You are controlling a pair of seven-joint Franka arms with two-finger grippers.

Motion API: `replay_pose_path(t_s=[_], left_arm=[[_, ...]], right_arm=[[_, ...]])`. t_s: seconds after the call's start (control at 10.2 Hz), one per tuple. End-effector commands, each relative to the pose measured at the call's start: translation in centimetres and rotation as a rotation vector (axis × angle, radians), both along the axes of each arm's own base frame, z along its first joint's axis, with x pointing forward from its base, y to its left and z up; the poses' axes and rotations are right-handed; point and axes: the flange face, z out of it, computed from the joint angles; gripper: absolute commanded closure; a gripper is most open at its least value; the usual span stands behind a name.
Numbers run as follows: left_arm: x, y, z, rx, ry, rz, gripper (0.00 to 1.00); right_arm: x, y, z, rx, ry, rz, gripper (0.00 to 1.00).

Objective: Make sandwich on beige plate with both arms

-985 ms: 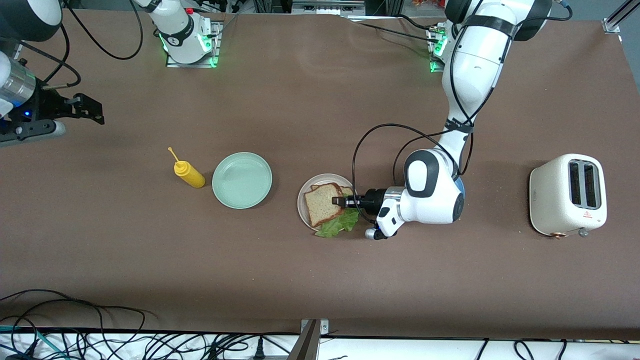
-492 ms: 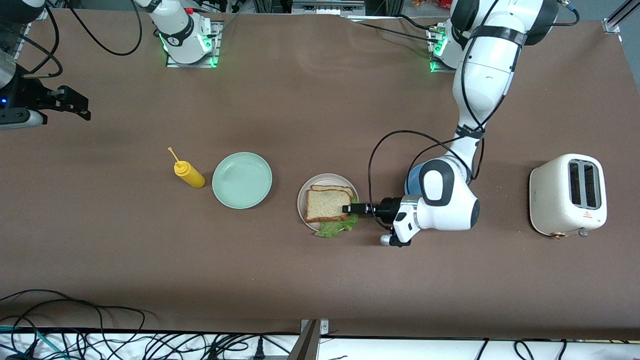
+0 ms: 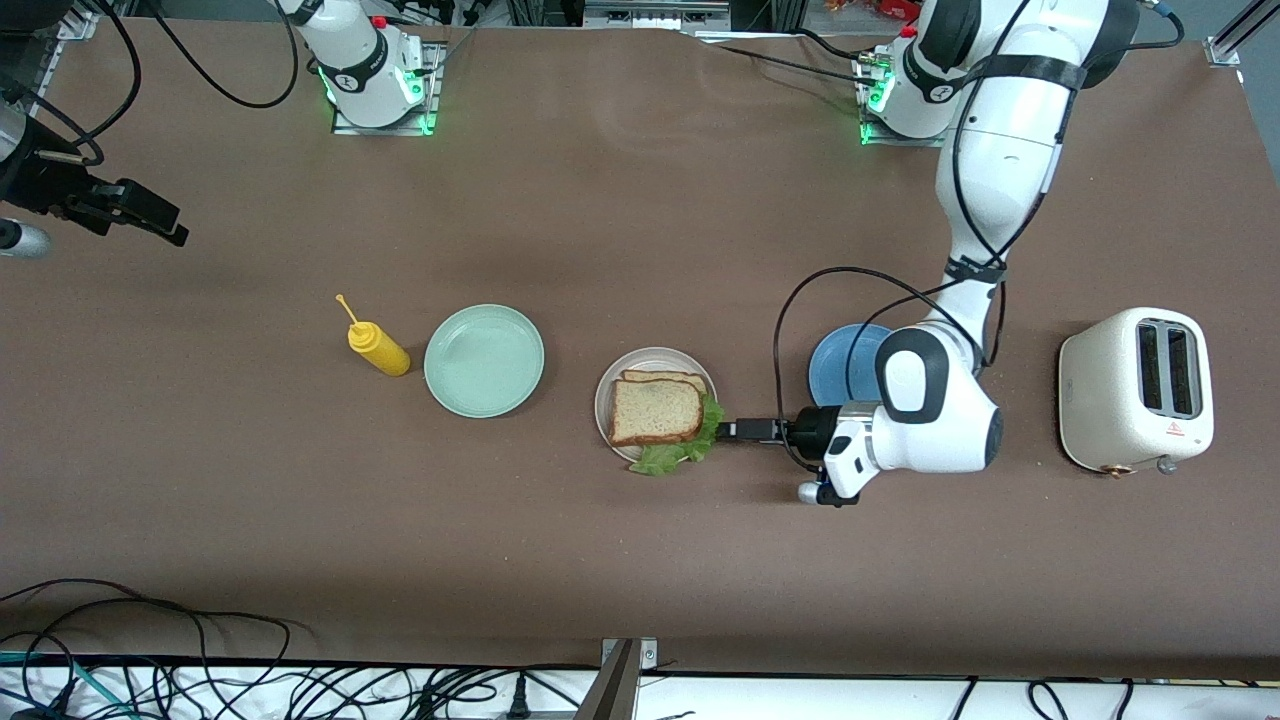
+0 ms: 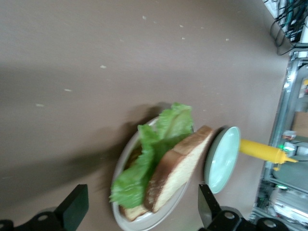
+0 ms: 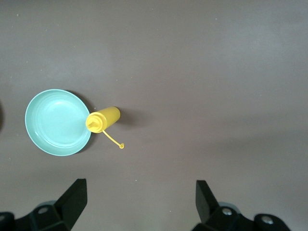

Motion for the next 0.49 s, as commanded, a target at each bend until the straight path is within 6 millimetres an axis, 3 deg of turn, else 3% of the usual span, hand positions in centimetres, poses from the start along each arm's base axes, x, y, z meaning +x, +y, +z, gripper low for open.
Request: replay_pose_path(t_s=[0.0, 0.1, 0.3, 0.39], left_arm=[[0.2, 1.4, 2.9, 0.137, -0.014, -0.052, 0.00], [0.3, 2.1, 3.8, 0.202, -0.021, -0.065, 0.00], [0.2, 3.7, 5.3, 0.293, -0.027, -0.125, 0.00], [0.2, 5.4, 6.2, 0.352, -0.028, -0.155, 0.00]], right_arm=[[0.3, 0.3, 0.8, -0.052, -0.022, 0.023, 0.00], [1.6, 1.2, 1.4, -0.065, -0.027, 0.057, 0.00], [1.8, 1.2, 1.7, -0.067, -0.027, 0.059, 0.00], [1.8, 1.2, 1.6, -0.068, -0.026, 0.059, 0.00]])
